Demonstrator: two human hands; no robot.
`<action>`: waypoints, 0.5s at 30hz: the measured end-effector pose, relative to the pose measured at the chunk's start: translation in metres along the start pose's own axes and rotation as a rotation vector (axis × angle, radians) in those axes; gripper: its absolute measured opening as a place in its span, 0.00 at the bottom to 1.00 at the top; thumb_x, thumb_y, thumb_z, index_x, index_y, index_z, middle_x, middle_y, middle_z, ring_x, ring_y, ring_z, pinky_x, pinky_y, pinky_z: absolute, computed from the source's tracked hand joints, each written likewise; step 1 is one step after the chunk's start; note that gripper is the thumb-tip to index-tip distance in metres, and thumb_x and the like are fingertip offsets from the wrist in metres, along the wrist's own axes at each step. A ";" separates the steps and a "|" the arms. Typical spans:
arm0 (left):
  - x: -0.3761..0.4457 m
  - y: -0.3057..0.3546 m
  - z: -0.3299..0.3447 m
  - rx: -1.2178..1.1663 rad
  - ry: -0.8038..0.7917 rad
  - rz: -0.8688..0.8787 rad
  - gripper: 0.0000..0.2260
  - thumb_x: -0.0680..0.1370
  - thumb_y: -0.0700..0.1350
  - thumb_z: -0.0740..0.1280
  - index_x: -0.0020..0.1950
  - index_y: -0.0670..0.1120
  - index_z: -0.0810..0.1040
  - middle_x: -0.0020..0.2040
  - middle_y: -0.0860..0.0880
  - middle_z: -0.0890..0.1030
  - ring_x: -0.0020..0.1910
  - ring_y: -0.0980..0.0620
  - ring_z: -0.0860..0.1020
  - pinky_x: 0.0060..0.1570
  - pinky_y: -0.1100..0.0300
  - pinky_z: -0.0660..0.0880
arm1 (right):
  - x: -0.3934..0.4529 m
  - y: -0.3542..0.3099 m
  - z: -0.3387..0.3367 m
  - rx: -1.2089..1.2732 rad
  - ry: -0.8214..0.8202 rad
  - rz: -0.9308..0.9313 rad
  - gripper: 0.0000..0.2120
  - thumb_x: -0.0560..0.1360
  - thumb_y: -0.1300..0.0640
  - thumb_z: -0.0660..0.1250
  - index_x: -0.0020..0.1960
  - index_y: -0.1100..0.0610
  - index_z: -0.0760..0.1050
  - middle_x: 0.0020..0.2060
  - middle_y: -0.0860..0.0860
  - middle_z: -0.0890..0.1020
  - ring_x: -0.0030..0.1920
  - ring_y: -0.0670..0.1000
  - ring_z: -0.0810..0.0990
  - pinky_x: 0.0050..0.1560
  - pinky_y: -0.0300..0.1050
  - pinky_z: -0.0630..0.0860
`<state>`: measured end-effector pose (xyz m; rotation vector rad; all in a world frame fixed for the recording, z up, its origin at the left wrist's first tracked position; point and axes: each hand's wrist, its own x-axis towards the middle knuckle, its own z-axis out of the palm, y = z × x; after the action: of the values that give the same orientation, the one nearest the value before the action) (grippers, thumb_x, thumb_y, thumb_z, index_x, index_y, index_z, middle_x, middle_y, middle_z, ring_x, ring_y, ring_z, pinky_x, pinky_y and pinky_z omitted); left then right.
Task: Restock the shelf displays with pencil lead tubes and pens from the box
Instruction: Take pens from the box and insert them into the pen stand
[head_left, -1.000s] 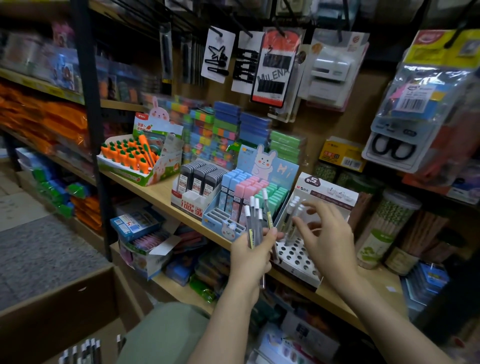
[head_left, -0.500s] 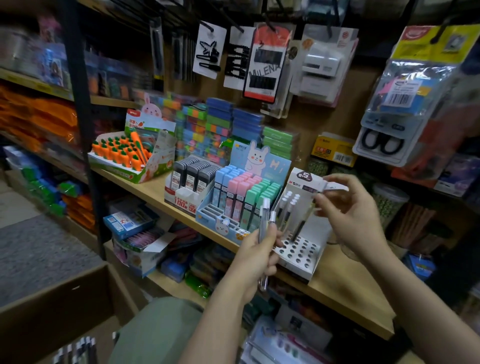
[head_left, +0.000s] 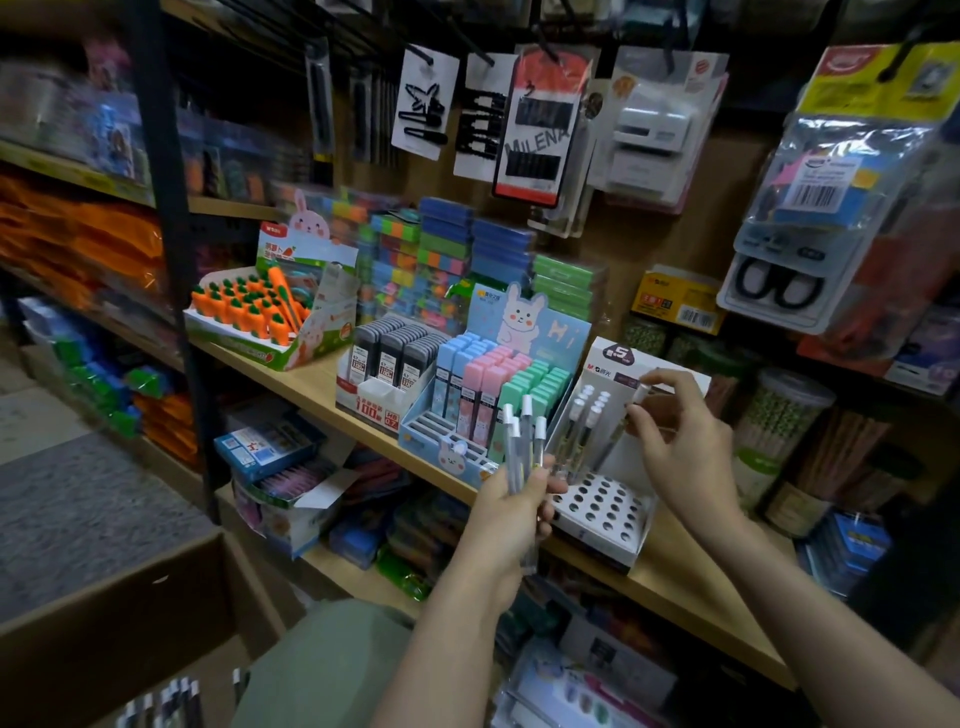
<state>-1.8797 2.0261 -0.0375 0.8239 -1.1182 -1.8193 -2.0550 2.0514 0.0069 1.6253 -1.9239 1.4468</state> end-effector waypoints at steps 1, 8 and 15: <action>0.001 -0.001 -0.001 -0.001 0.028 -0.002 0.09 0.83 0.44 0.60 0.58 0.49 0.78 0.40 0.53 0.82 0.34 0.57 0.73 0.34 0.65 0.74 | 0.001 0.000 0.000 -0.003 -0.002 0.007 0.14 0.76 0.60 0.69 0.56 0.46 0.71 0.41 0.43 0.82 0.41 0.38 0.82 0.43 0.42 0.81; -0.001 0.000 0.002 0.020 0.063 -0.039 0.09 0.83 0.46 0.60 0.57 0.50 0.79 0.45 0.52 0.82 0.36 0.57 0.73 0.32 0.65 0.74 | 0.014 -0.007 0.008 -0.100 -0.041 0.031 0.11 0.75 0.61 0.71 0.53 0.49 0.75 0.35 0.40 0.78 0.38 0.40 0.78 0.43 0.37 0.76; -0.002 0.001 0.002 -0.050 -0.009 -0.042 0.07 0.81 0.42 0.63 0.54 0.45 0.82 0.39 0.49 0.78 0.37 0.55 0.75 0.39 0.62 0.75 | 0.009 -0.001 0.014 -0.128 -0.077 0.031 0.13 0.74 0.64 0.71 0.47 0.48 0.72 0.37 0.42 0.78 0.39 0.43 0.79 0.42 0.38 0.75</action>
<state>-1.8804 2.0281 -0.0356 0.8168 -1.0635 -1.8799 -2.0520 2.0356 0.0069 1.6223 -2.0472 1.2612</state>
